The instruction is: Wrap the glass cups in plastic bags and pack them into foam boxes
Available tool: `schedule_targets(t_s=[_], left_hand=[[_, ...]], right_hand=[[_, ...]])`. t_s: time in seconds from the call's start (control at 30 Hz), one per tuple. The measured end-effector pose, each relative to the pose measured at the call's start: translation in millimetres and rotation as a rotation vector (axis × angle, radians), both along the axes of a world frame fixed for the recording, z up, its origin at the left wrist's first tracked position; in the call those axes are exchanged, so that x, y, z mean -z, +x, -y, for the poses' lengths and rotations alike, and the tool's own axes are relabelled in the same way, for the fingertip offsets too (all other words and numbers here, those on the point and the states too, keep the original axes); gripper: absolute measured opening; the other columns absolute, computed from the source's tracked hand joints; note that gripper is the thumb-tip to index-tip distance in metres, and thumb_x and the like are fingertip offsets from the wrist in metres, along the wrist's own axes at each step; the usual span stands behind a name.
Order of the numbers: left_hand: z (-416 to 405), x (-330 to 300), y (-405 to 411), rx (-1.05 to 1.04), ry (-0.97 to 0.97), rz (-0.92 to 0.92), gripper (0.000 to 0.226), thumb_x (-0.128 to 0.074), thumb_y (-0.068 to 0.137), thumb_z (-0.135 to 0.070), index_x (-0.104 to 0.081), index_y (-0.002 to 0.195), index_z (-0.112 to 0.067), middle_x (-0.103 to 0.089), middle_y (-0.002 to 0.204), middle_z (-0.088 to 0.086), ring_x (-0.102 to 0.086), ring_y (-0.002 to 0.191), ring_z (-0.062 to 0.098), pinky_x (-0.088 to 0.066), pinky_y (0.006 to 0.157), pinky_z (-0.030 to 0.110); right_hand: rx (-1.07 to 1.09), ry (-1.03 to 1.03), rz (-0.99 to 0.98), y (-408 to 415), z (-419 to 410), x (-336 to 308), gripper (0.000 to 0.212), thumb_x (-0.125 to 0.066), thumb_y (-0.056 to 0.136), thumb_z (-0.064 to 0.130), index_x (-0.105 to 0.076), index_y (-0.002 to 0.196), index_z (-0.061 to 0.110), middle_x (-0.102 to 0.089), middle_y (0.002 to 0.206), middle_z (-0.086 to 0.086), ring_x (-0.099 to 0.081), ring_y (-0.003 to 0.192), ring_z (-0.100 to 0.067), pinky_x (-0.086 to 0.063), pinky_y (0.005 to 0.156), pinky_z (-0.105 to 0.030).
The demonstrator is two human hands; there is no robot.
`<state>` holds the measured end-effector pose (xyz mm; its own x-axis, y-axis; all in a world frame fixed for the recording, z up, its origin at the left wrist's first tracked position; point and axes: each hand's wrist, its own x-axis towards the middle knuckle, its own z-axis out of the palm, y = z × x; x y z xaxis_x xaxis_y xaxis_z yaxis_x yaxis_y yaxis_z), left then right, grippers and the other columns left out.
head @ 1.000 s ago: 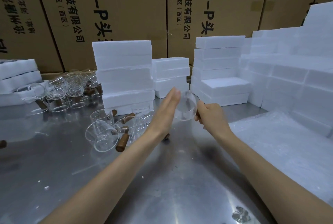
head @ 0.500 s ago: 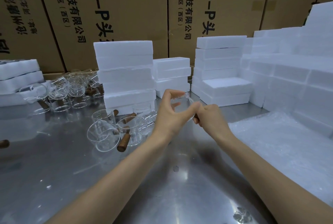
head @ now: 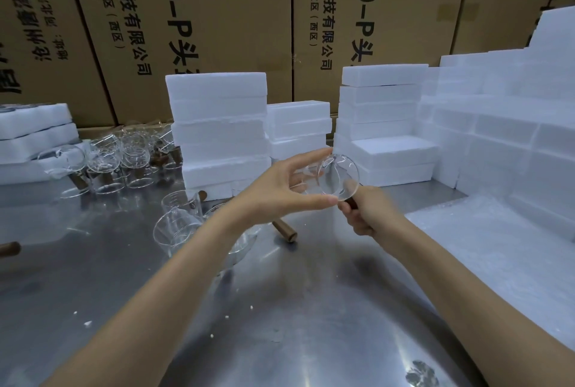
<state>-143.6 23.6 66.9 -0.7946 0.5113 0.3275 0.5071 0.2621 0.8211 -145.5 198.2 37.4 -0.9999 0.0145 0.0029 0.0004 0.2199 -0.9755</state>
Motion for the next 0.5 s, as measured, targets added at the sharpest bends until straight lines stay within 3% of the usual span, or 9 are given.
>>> schedule_targets(t_s=[0.17, 0.27, 0.37, 0.5], left_hand=[[7.0, -2.1, -0.8, -0.004, 0.127, 0.025, 0.046, -0.073, 0.081, -0.038, -0.061, 0.126, -0.040, -0.060, 0.121, -0.032, -0.058, 0.113, -0.006, -0.046, 0.092, 0.012], [-3.8, 4.2, 0.2, -0.082, 0.285, 0.072, 0.034, -0.074, 0.073, -0.049, -0.071, 0.106, -0.042, -0.069, 0.112, -0.017, -0.064, 0.108, 0.004, -0.049, 0.091, 0.020], [-18.6, 10.6, 2.6, -0.184, 0.488, 0.163, 0.028, -0.075, 0.070, -0.048, -0.076, 0.092, -0.031, -0.074, 0.098, -0.011, -0.070, 0.093, 0.008, -0.052, 0.074, 0.015], [-32.4, 20.7, 3.3, -0.386, 0.561, 0.228, 0.020, -0.075, 0.077, -0.042, -0.069, 0.085, -0.026, -0.074, 0.088, -0.011, -0.070, 0.088, 0.007, -0.051, 0.082, 0.025]], right_hand=[[-0.068, -0.045, 0.010, 1.3, 1.4, 1.1, 0.048, -0.040, 0.092, 0.031, -0.041, 0.046, 0.016, -0.024, 0.046, 0.003, -0.018, 0.040, -0.010, -0.015, 0.037, -0.019], [-0.027, -0.006, -0.001, -0.4, 1.6, 1.1, 0.047, -0.043, 0.089, 0.030, -0.041, 0.044, 0.016, -0.026, 0.045, 0.002, -0.019, 0.038, -0.010, -0.017, 0.036, -0.016], [0.042, 0.092, -0.038, -2.4, 1.8, 0.3, 0.044, -0.044, 0.084, 0.025, -0.040, 0.041, 0.015, -0.032, 0.041, 0.002, -0.024, 0.036, -0.011, -0.019, 0.038, -0.017], [0.092, 0.262, -0.171, -6.6, 0.7, 6.9, 0.056, -0.042, 0.086, 0.020, -0.039, 0.031, 0.017, -0.038, 0.035, 0.004, -0.032, 0.035, -0.012, -0.030, 0.044, -0.019]])
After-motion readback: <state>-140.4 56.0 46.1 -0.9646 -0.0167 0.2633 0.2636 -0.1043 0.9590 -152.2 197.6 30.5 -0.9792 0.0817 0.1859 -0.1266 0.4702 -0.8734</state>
